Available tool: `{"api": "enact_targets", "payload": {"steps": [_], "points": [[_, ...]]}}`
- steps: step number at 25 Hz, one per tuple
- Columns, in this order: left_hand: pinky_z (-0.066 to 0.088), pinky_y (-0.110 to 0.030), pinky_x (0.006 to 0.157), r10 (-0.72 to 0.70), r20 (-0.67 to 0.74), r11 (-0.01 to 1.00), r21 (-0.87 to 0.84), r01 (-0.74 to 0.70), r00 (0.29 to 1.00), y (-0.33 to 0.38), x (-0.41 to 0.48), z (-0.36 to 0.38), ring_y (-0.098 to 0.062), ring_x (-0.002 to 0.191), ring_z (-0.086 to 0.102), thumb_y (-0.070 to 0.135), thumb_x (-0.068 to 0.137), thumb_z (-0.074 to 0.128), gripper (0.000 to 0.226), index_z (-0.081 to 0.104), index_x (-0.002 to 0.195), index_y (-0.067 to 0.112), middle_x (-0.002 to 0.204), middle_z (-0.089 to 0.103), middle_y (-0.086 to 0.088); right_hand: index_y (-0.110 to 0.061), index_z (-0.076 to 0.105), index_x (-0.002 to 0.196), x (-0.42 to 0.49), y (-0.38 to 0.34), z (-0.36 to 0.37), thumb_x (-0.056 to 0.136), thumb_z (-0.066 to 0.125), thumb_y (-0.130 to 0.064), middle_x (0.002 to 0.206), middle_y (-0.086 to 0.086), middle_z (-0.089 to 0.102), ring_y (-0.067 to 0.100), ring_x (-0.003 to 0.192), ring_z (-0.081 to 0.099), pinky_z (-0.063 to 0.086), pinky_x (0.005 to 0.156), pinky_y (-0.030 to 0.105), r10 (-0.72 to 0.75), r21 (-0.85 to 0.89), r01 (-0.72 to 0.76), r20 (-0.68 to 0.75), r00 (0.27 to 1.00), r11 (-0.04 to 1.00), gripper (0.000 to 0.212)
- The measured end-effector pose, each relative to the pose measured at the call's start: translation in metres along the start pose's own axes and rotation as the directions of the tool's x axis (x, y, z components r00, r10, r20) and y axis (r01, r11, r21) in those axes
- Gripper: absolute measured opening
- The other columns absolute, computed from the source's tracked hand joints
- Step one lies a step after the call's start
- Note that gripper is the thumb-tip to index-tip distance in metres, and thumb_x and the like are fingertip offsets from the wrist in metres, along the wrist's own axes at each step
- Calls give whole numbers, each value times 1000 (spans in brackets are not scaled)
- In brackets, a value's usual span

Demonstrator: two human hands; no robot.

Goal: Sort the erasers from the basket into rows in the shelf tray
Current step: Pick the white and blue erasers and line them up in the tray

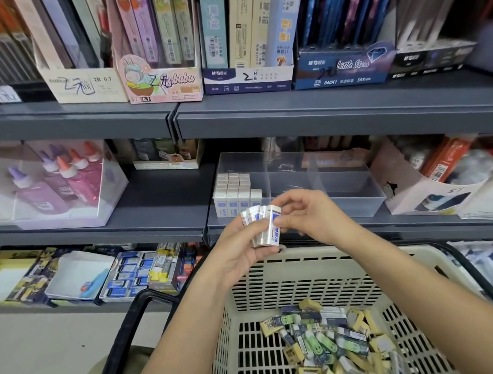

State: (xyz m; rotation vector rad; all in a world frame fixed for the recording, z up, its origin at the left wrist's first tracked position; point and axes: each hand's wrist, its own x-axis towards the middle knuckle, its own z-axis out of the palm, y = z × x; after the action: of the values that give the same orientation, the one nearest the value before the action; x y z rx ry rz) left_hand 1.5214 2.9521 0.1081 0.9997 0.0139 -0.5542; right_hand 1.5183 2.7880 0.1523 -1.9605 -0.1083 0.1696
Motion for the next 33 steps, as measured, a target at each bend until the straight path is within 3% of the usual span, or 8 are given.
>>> {"api": "enact_targets", "payload": {"steps": [6, 10, 13, 17, 23, 26, 29, 33], "points": [[54, -24, 57, 199, -311, 975, 159, -155, 929, 4, 9, -12, -11, 75, 66, 11, 86, 64, 21, 58, 106, 12, 91, 68, -4, -16, 63, 80, 28, -3, -10, 82, 68, -10, 66, -2, 70, 5, 60, 66, 44, 46, 16, 11, 40, -6, -124, 992, 999, 9], [54, -25, 59, 248, -421, 966, 172, -191, 873, 8, 13, -23, -16, 83, 62, 13, 85, 65, 30, 56, 113, 10, 96, 63, -8, -24, 61, 77, 70, -14, -17, 82, 67, -17, 77, -6, 66, 9, 70, 61, 43, 57, 15, -60, -234, -16, -316, 947, 972, 11], [54, -24, 57, 236, -445, 970, 156, -184, 864, 9, 15, -23, -18, 87, 63, 12, 86, 65, 30, 56, 114, 10, 101, 64, -10, -33, 58, 75, 92, -14, -12, 84, 65, -28, 82, -14, 62, 8, 76, 58, 39, 58, 17, -66, -475, -72, -268, 961, 877, 12], [54, -24, 57, 224, -457, 973, 149, -174, 861, 9, 18, -22, -19, 90, 62, 12, 85, 65, 29, 56, 114, 10, 105, 64, -12, -34, 58, 72, 108, -6, -7, 82, 68, -27, 84, -15, 64, -3, 69, 55, 37, 56, 13, -1, -477, -76, -160, 987, 876, 16], [55, -24, 59, 194, -439, 981, 78, -179, 877, 9, 18, -22, -15, 81, 67, 12, 85, 66, 21, 58, 104, 14, 97, 68, -6, -26, 66, 100, 114, 3, 6, 93, 52, -23, 113, -7, 65, 12, 91, 56, 40, 79, 21, 71, -682, -51, 2, 997, 729, 16], [54, -23, 59, 202, -413, 979, 59, -196, 888, 7, 18, -22, -12, 77, 69, 12, 85, 67, 19, 59, 102, 15, 95, 70, -6, -24, 66, 108, 100, -1, 3, 95, 48, -29, 116, -4, 64, 17, 102, 59, 45, 87, 27, 6, -664, -16, -18, 1000, 747, 23], [54, -24, 60, 220, -368, 975, 83, -204, 903, 6, 18, -21, -11, 77, 69, 13, 85, 66, 20, 59, 104, 15, 93, 70, -4, -24, 70, 96, 76, -7, 12, 91, 51, -38, 92, -7, 69, 8, 82, 61, 46, 75, 26, -120, -506, 116, 26, 992, 855, 24], [54, -23, 60, 228, -310, 972, 119, -200, 923, 4, 17, -18, -11, 78, 69, 15, 87, 64, 19, 60, 105, 15, 91, 72, -3, -23, 68, 83, 64, -14, 11, 87, 62, -24, 75, -6, 69, -3, 54, 57, 49, 65, 16, -63, -323, 105, 136, 989, 941, 7]]}}
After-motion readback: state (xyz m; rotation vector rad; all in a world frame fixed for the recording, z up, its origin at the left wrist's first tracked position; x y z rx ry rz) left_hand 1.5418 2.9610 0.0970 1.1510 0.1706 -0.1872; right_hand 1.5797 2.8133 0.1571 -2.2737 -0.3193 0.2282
